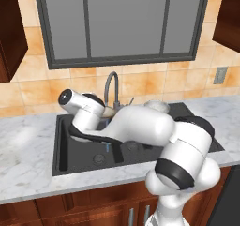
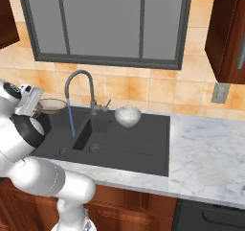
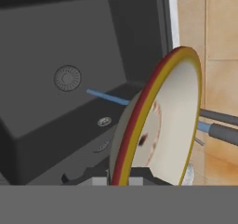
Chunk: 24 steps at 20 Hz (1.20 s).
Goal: Rinse each bowl for a few seconds and place them down in the sink or on the counter.
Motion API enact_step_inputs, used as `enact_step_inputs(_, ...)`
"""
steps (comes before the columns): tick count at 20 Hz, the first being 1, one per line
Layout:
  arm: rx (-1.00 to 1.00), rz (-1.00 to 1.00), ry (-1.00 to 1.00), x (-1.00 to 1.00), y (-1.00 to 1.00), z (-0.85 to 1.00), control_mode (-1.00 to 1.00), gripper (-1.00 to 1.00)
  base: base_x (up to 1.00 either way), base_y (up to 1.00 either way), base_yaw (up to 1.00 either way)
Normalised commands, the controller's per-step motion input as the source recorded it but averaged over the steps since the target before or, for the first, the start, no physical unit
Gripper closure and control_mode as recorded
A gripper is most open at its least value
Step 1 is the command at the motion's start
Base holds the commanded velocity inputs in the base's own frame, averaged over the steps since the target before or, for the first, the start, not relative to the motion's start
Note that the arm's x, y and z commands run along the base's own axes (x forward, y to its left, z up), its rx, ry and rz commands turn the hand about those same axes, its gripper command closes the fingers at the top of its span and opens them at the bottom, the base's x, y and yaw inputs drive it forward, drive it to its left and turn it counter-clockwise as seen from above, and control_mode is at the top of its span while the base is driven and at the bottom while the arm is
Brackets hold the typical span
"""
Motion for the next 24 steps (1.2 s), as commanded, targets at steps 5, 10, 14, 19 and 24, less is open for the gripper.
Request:
enact_step_inputs(5,0.00,-0.07,0.01,0.10,-0.18,-0.06,-1.00,1.00,0.00,0.00,0.00)
enact_step_inputs(10,-0.01,-0.06,0.01,0.14,-0.06,-0.15,-1.00,1.00,0.00,0.00,0.00)
enact_step_inputs(14,-0.02,-0.05,0.00,0.17,0.00,-0.14,-1.00,1.00,0.00,0.00,0.00)
enact_step_inputs(19,-0.03,-0.04,0.00,0.22,0.00,-0.11,-1.00,1.00,0.00,0.00,0.00)
enact_step_inputs(24,-0.03,-0.04,0.00,0.23,-0.01,-0.10,-1.00,1.00,0.00,0.00,0.00)
